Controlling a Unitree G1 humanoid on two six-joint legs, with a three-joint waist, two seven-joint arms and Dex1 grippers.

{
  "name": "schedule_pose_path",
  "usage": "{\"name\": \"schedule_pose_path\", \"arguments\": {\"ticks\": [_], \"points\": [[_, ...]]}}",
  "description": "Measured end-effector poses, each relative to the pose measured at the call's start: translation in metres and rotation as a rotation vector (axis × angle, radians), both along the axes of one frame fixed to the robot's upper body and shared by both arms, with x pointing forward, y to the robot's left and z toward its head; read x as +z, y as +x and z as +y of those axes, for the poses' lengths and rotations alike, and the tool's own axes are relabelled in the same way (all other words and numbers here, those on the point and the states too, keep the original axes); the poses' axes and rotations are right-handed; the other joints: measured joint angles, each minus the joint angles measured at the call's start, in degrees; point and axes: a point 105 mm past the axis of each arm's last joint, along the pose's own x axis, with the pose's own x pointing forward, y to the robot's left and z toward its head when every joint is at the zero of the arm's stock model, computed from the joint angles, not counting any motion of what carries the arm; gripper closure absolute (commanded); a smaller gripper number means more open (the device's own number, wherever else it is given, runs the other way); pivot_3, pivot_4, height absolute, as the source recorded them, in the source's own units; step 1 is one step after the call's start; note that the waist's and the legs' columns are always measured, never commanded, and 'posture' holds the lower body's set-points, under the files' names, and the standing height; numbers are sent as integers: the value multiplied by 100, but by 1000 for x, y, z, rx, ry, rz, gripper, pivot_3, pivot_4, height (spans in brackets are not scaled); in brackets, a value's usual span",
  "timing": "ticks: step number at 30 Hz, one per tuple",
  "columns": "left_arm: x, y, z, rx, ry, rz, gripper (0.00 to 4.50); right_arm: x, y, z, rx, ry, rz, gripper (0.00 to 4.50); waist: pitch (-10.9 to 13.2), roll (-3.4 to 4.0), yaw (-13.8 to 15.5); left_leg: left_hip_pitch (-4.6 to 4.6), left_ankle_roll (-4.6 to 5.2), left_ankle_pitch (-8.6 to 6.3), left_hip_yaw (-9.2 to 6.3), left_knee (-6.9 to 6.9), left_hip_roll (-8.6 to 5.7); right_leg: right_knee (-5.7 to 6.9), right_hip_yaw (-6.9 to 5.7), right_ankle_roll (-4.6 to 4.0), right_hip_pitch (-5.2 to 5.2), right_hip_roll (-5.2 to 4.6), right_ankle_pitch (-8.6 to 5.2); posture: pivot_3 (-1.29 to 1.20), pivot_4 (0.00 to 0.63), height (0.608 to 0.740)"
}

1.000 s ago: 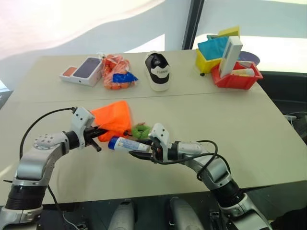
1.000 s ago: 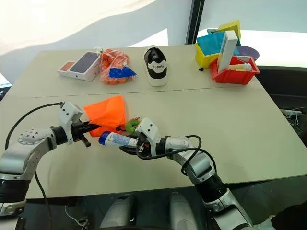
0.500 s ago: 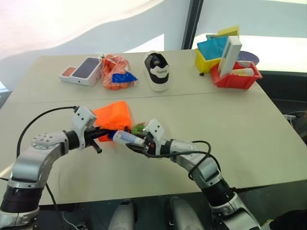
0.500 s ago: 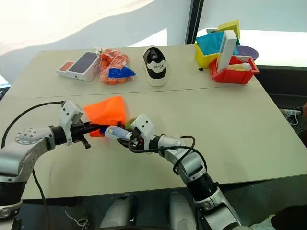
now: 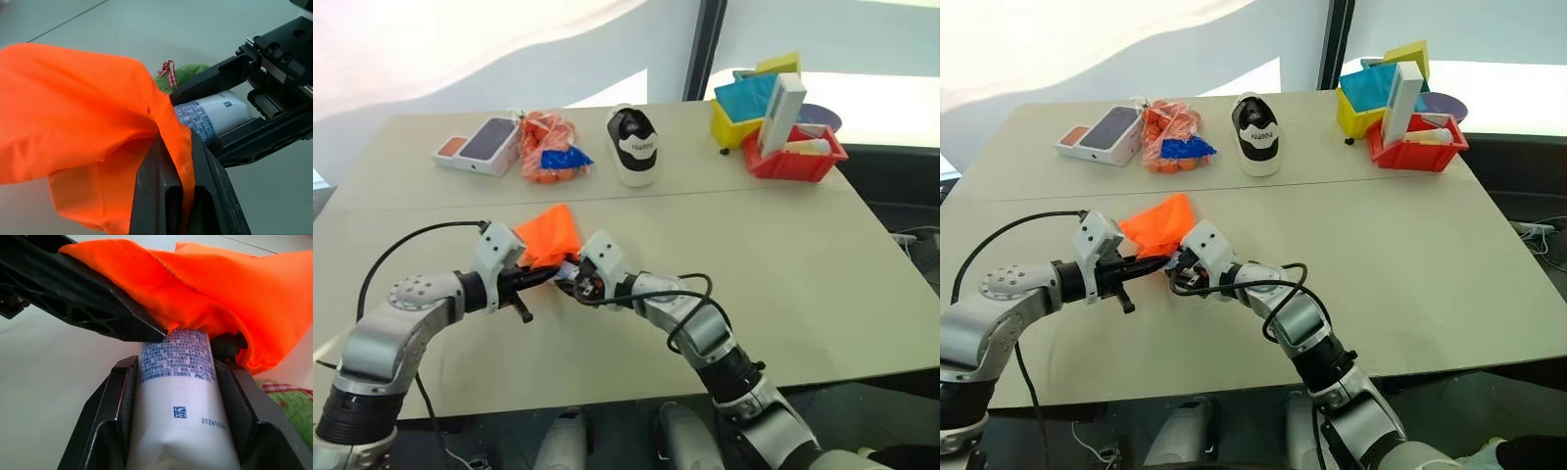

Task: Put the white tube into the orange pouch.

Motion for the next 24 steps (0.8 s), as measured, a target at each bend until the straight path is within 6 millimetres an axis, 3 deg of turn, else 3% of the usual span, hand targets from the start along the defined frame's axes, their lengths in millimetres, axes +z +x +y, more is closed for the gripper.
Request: {"name": "schedule_pose_path", "arguments": {"ticks": [7,13,16,24], "points": [[-6,-5,7,17,16,18,4500,-1,2,0,-5,-3,14,2417,0,0,-1,-1,0,0,0,-2,0,-1,0,-10,-1,-1,-6,0,150,740],[-9,-3,15,28,17,30,4500,-2,-2,-34,-36,6,19,2417,0,1,19,-6,0,0,2,-1,-2,-8,1,-11,-1,-5,-8,0,150,740],[-9,-3,15,25,15,25,4500,5,-6,-40,-34,27,16,2417,0,1,-15,-5,0,0,2,-4,0,-5,1,-12,-6,-1,-7,0,150,740],[-5,-1,4,-17,-11,10,4500,8,-3,-35,-58,36,22,2417,0,0,-105,-5,0,0,2,-6,-1,-4,1,-9,-5,-3,-6,0,150,740]]}}
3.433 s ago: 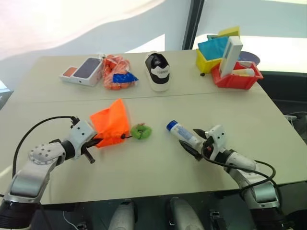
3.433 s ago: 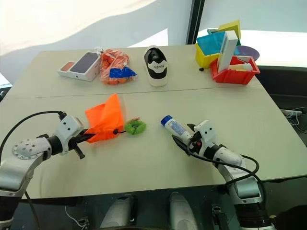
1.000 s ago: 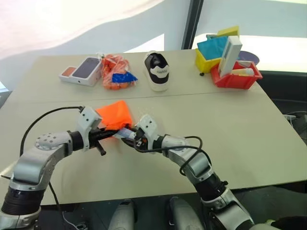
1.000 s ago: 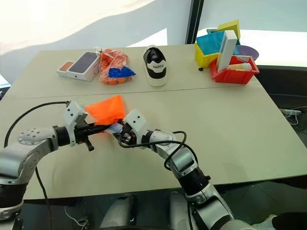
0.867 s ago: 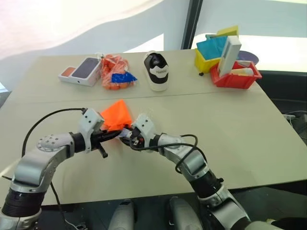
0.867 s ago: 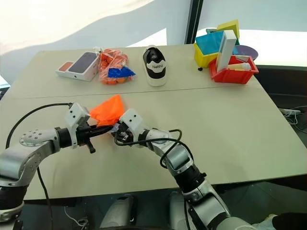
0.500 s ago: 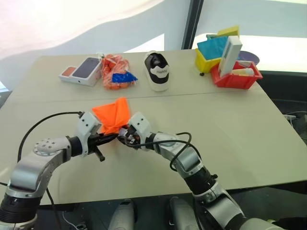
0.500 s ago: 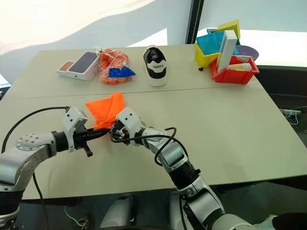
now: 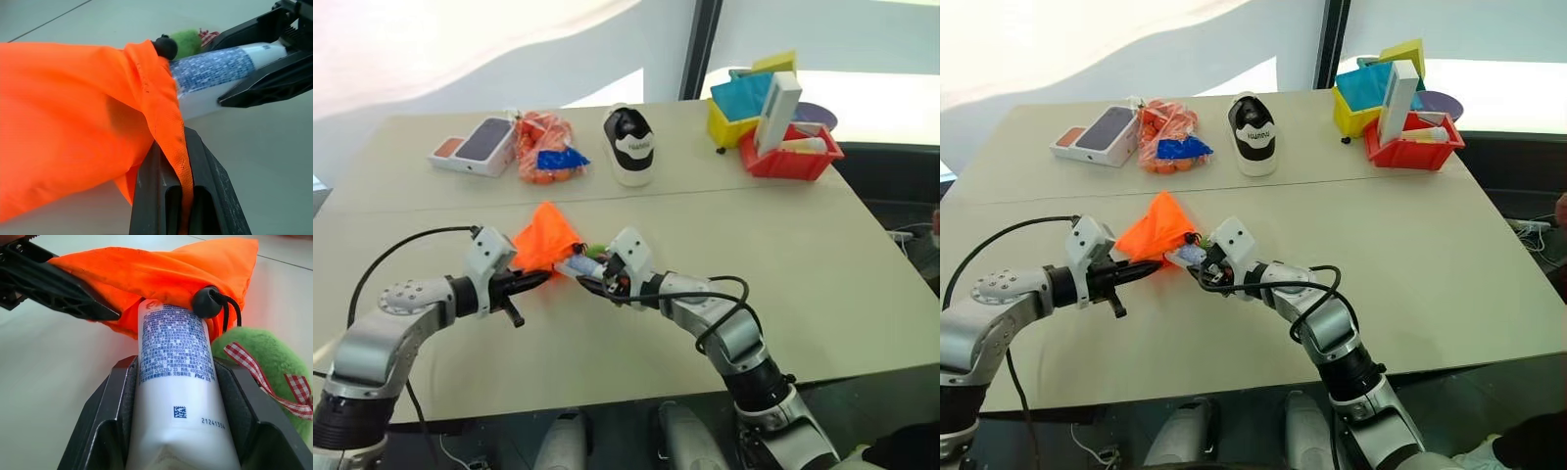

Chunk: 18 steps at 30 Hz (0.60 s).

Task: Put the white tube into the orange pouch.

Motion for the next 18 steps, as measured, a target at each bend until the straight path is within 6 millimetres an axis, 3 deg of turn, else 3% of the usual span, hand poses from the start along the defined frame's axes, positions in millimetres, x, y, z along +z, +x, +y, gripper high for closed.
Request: {"name": "schedule_pose_path", "arguments": {"ticks": [5,18], "points": [[-1,-4,-16,-49,-34,8,4500,-2,10,15,-3,-41,-8,2417,0,0,-17,0,0,0,-2,-3,1,1,0,14,-3,2,8,0,150,740],[-4,-7,-16,-23,-30,21,4500,-10,27,40,10,-149,-62,2417,0,0,-19,-1,0,0,-3,-2,0,3,-1,13,-4,2,8,0,150,740]]}}
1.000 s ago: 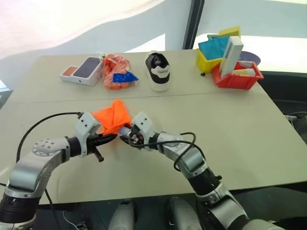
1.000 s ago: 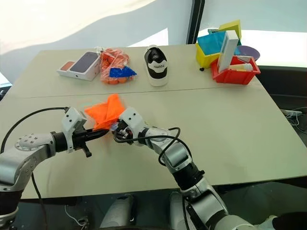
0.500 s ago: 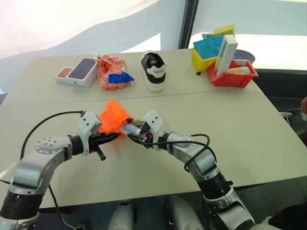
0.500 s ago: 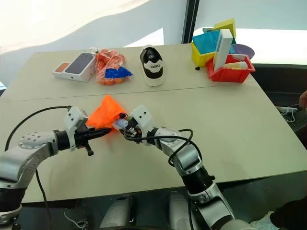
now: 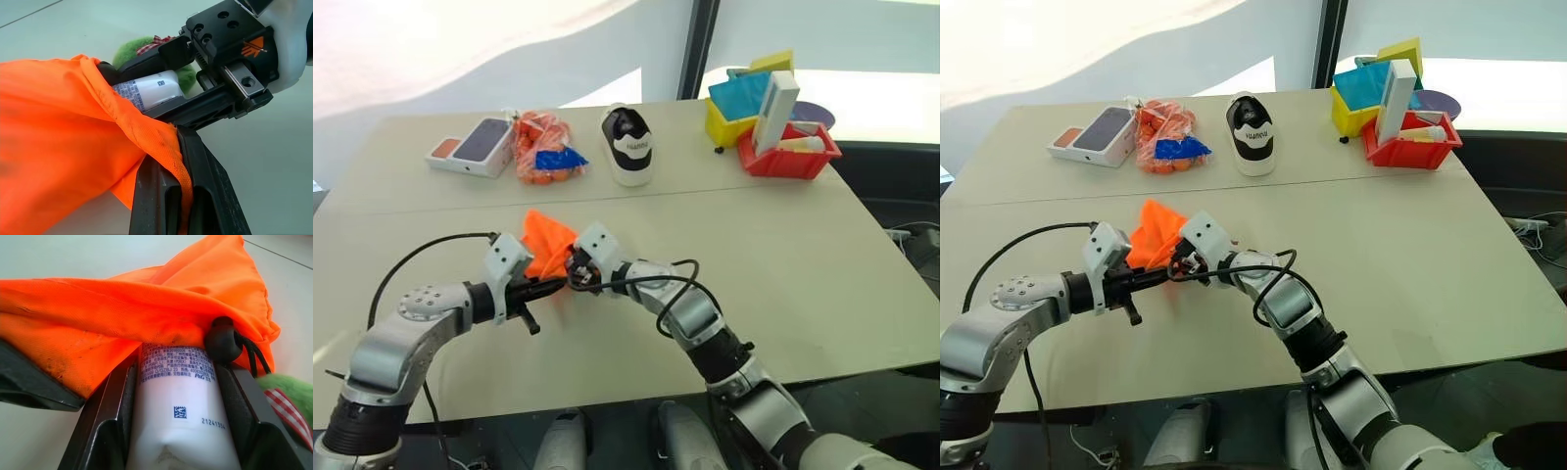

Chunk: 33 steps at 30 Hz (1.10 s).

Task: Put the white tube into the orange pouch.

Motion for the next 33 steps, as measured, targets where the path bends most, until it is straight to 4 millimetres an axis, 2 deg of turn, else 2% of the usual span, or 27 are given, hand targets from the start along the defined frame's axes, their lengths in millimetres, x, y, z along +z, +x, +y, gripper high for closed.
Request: {"name": "schedule_pose_path", "arguments": {"ticks": [4,7,10,16,19,22,25,27,29,31,33], "points": [[2,-2,-2,-9,2,-10,4500,0,4,7,-12,-3,-12,2417,0,0,1,0,0,0,0,-2,0,0,0,1,0,0,0,0,150,740],[1,-4,-2,-11,4,-5,4500,-1,4,6,-8,-5,-10,1339,0,0,3,0,0,0,1,-1,0,-1,0,1,0,-2,0,0,150,740],[-2,-8,2,-15,2,13,4500,-5,6,1,-22,-7,0,30,0,1,2,-1,0,0,0,-2,0,-1,0,-2,-1,-2,-1,0,150,740],[2,-5,5,11,-77,9,4500,7,3,-10,-9,33,-28,30,1,1,7,-2,0,0,0,-2,0,-2,0,0,0,-2,-1,0,150,740],[-2,2,18,84,-129,36,4500,23,-9,-16,60,89,-58,30,0,1,4,-2,0,0,0,-2,0,-2,-1,3,-1,-1,0,0,150,740],[-1,6,19,107,-193,51,4500,39,-29,-14,178,144,-78,30,0,0,1,-1,0,0,-3,-3,2,-1,-2,3,0,1,1,0,150,740],[2,9,21,119,-230,56,4500,37,-35,-24,192,140,-54,963,0,0,12,-1,0,0,-4,0,0,-1,-2,2,2,-2,0,0,150,740],[-1,10,24,130,-246,77,4500,30,-31,-35,155,119,-22,1891,0,0,10,-1,0,0,-1,3,-1,-2,-1,-11,3,-4,-6,0,150,740],[-3,10,24,132,-264,98,4500,22,-28,-45,119,93,-3,3098,0,-1,10,-1,0,0,-1,3,-2,-2,-1,-14,3,-4,-8,0,150,740],[-3,10,25,132,-272,103,4500,17,-28,-48,106,84,10,3098,0,0,0,-1,0,0,-1,0,-1,-1,-1,-13,0,-2,-8,0,150,740],[-5,10,26,137,-278,113,4500,9,-24,-56,78,1,-27,3098,0,0,7,0,0,0,-2,-3,0,-1,-2,-11,-1,-1,-7,0,150,740]]}}
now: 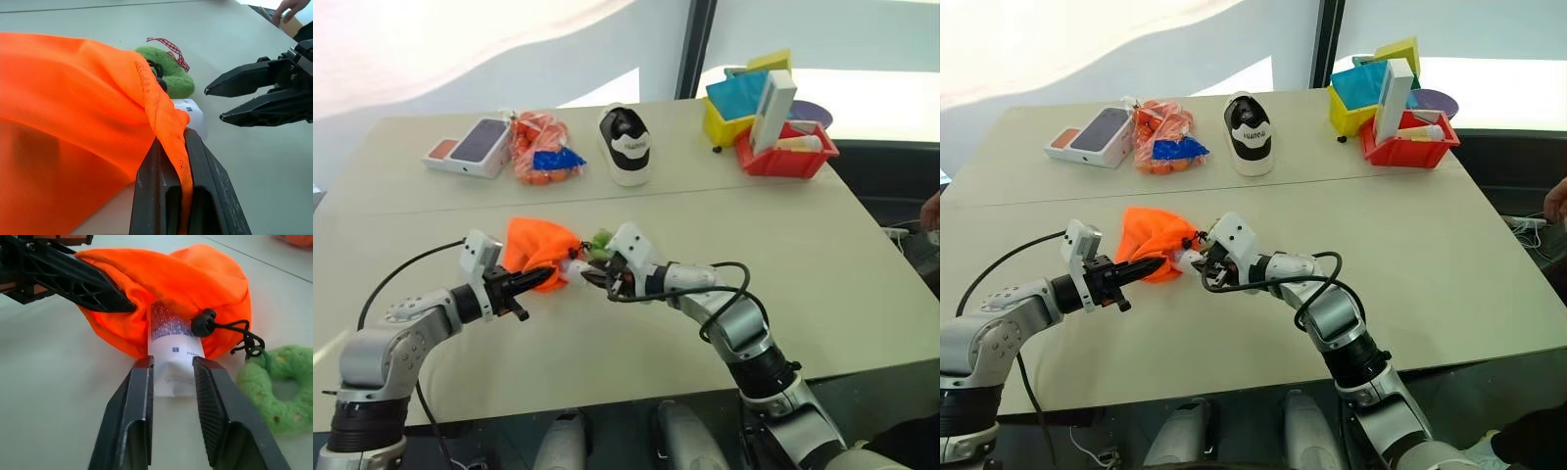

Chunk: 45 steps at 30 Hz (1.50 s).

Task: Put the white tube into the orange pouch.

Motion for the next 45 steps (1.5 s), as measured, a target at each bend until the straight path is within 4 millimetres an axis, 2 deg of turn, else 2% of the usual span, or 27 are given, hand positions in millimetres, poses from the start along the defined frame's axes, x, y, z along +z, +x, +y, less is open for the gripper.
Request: {"name": "schedule_pose_path", "arguments": {"ticks": [3,7,13,16,17,24,28,33,35,37,40,43,45], "points": [[-3,1,3,9,-3,13,4500,-6,1,-5,-18,-38,-9,3098,0,-1,3,-1,0,0,1,2,-1,-1,1,-2,1,-1,-1,0,150,740],[0,2,2,5,-4,3,4500,-8,-2,2,-1,-45,-9,3098,0,-1,-4,0,0,0,1,1,0,-1,1,-2,1,0,-1,0,150,740],[3,2,-1,-5,-6,-4,4500,-6,4,34,29,-5,-17,3098,0,-1,-4,0,0,0,0,2,0,0,1,5,1,0,4,0,150,740],[5,0,-6,-22,-17,-6,4500,1,8,49,40,16,-53,3965,0,-1,-3,0,0,0,1,1,0,-2,1,8,1,-1,5,0,150,740],[6,-1,-7,-26,-19,-7,4500,2,11,54,41,20,-64,4481,0,-1,-3,-1,0,0,1,1,0,-2,1,9,1,-1,6,0,150,740],[6,-6,-13,-47,-12,-6,4500,1,19,70,27,18,-115,4481,0,0,-1,-1,0,0,0,0,0,-1,1,8,1,-2,5,0,150,740],[4,-7,-11,-41,-2,1,4500,3,15,63,44,14,-136,4481,0,0,2,-1,0,0,-1,-1,0,-2,1,7,1,-4,4,0,150,740],[-3,-12,0,-16,43,23,4500,-4,3,31,71,-23,-143,4481,0,0,3,-1,0,0,0,-4,-1,-4,1,-3,0,-6,-2,0,150,740],[-6,-15,10,5,66,35,4500,-2,-3,17,86,-28,-149,4481,1,1,-11,0,0,0,2,-6,0,-4,2,-4,-2,-5,-2,0,150,740],[-9,-17,22,34,84,43,4500,0,0,3,72,-43,-155,4481,1,1,-15,1,0,0,1,-6,1,-3,2,-5,-5,-2,-2,0,150,740],[-14,-21,40,75,123,63,4500,3,4,-11,51,-62,-164,3096,1,1,-11,1,0,0,0,-7,3,-2,2,-11,-7,0,-5,0,150,740],[-14,-22,50,95,143,60,4500,4,5,-11,48,-72,-186,1602,1,1,-1,-1,0,0,2,-7,2,-4,2,-15,-7,-2,-7,0,150,740],[-13,-21,53,100,148,50,4500,4,6,-9,50,-90,-224,1602,1,1,0,-2,0,0,5,-7,1,-7,2,-15,-6,-6,-8,0,150,740]]}}
